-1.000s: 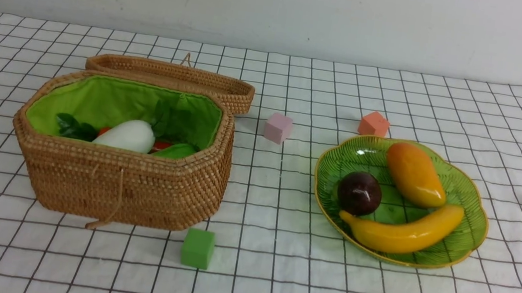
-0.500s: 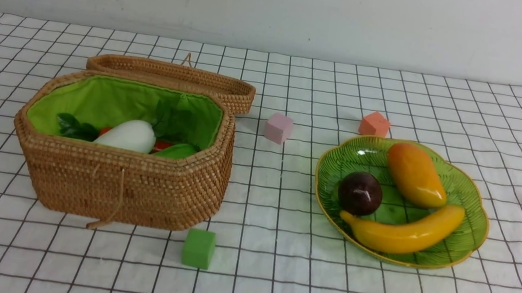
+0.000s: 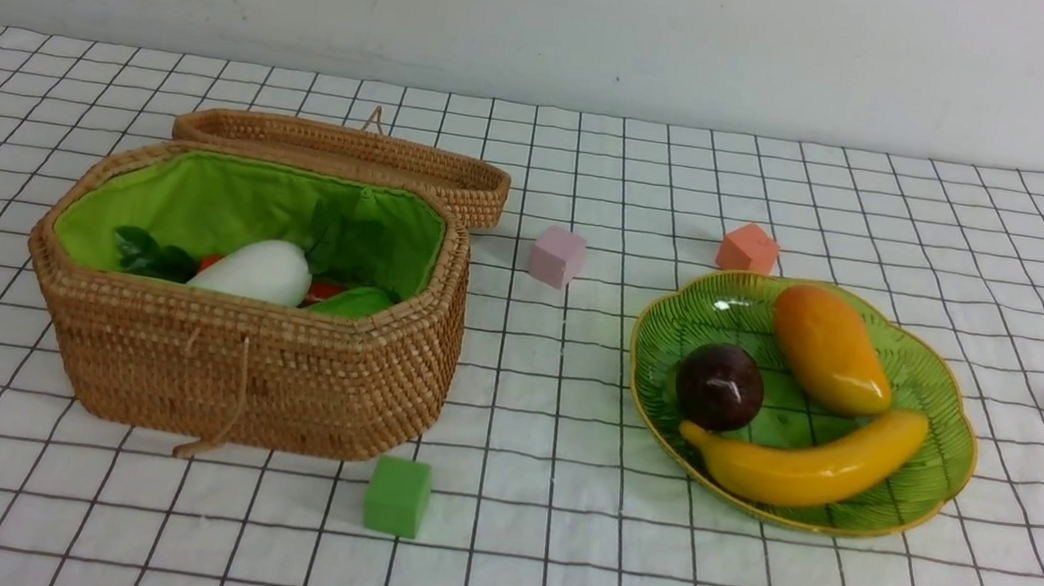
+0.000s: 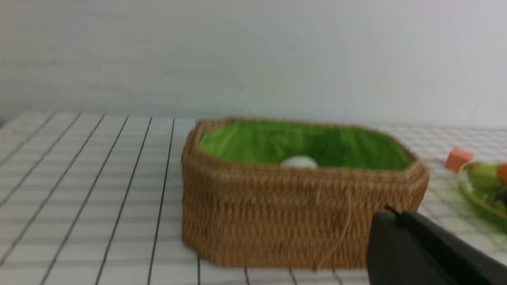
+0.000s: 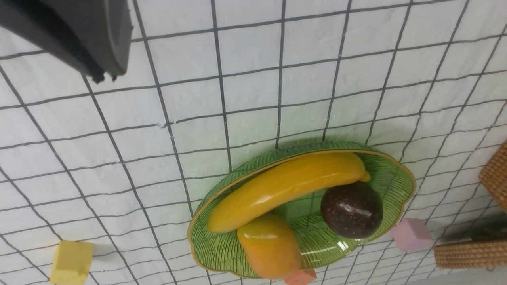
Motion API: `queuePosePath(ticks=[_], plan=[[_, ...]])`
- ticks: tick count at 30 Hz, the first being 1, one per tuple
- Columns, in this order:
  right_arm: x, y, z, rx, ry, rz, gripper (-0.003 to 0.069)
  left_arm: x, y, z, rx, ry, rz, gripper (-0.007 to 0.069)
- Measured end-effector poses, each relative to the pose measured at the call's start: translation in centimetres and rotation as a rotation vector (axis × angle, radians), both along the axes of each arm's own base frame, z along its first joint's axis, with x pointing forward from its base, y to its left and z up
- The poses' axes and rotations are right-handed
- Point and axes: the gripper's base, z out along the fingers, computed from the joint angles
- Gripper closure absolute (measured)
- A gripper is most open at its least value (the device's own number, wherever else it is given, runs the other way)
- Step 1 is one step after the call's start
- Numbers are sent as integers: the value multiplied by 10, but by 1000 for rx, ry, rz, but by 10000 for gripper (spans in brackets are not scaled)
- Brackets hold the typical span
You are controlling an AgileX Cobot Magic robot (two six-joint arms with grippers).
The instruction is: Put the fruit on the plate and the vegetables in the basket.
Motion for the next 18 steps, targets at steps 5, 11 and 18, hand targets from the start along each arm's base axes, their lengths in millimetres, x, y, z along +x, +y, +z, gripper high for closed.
queuePosePath(ticks=[5,11,18], plan=[[0,0,0,0,0,0,645,1,-1,-31,-55,213,2,637],[0,0,0,3,0,0,641,-2,-1,-43,-162,350,22,637],[0,0,0,3,0,0,634,-2,-1,-43,-184,353,28,637]])
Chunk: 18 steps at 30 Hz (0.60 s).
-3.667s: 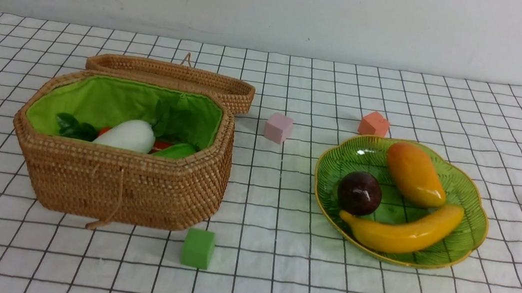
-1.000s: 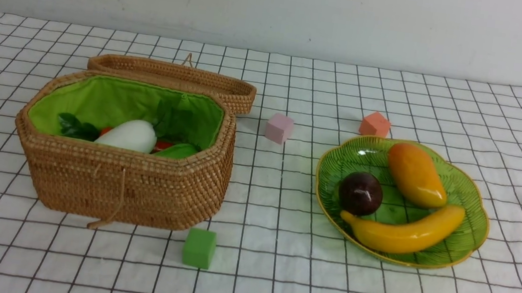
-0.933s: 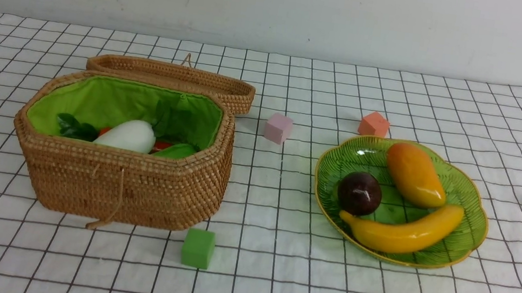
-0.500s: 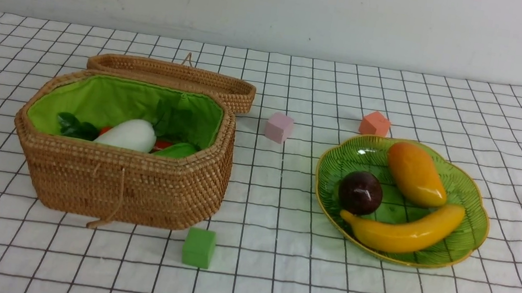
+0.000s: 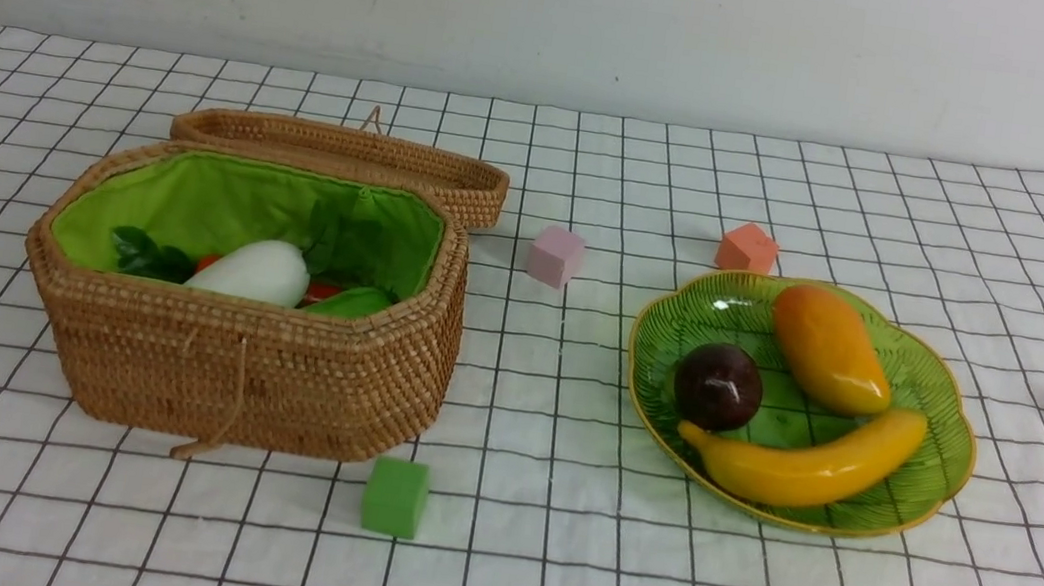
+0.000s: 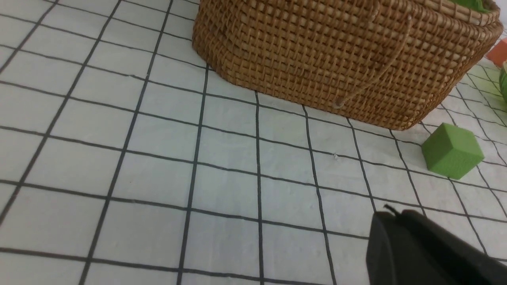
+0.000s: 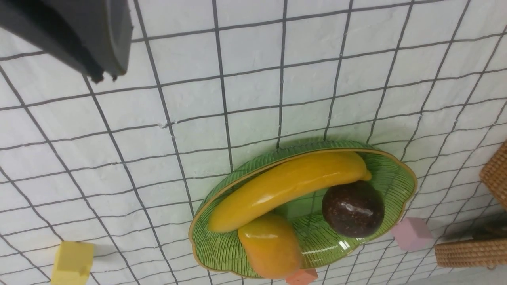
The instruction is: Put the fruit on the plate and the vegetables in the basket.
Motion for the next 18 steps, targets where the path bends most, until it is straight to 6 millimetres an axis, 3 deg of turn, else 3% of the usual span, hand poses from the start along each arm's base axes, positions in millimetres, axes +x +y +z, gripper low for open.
queuePosePath(ticks=[18], plan=[[0,0,0,1,1,0,612,0,0,0,1,0,0,637]])
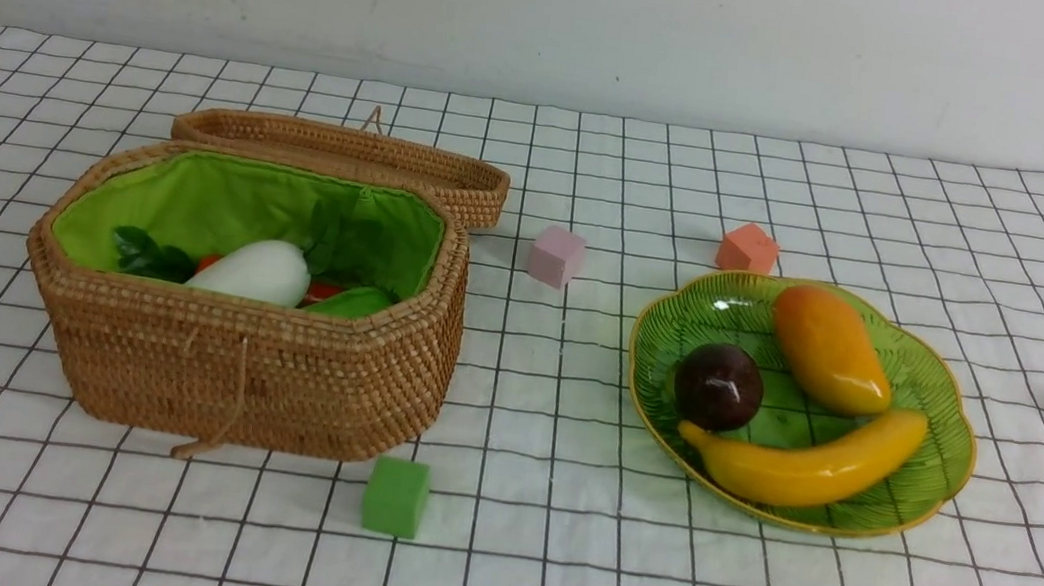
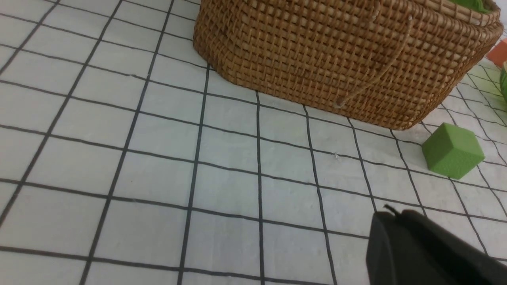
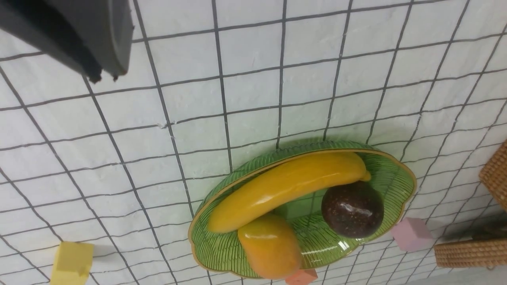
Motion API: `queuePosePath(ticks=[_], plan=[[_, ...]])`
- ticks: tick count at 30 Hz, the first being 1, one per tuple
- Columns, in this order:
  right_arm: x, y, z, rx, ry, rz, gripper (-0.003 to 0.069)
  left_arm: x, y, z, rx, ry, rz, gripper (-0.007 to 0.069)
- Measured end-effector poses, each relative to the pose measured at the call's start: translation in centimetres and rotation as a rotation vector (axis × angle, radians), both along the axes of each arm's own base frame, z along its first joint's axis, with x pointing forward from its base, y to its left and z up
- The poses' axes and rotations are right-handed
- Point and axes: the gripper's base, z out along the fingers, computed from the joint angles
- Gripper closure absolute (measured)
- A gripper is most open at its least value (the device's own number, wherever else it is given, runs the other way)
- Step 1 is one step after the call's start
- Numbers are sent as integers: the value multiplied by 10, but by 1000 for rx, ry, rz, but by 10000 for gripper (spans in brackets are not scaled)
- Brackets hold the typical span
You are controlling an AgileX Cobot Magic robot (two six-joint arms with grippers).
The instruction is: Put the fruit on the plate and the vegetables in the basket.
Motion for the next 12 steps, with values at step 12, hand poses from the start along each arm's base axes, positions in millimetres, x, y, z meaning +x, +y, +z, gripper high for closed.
queuePosePath(ticks=[12], plan=[[0,0,0,0,0,0,598,0,0,0,0,0,0,636]])
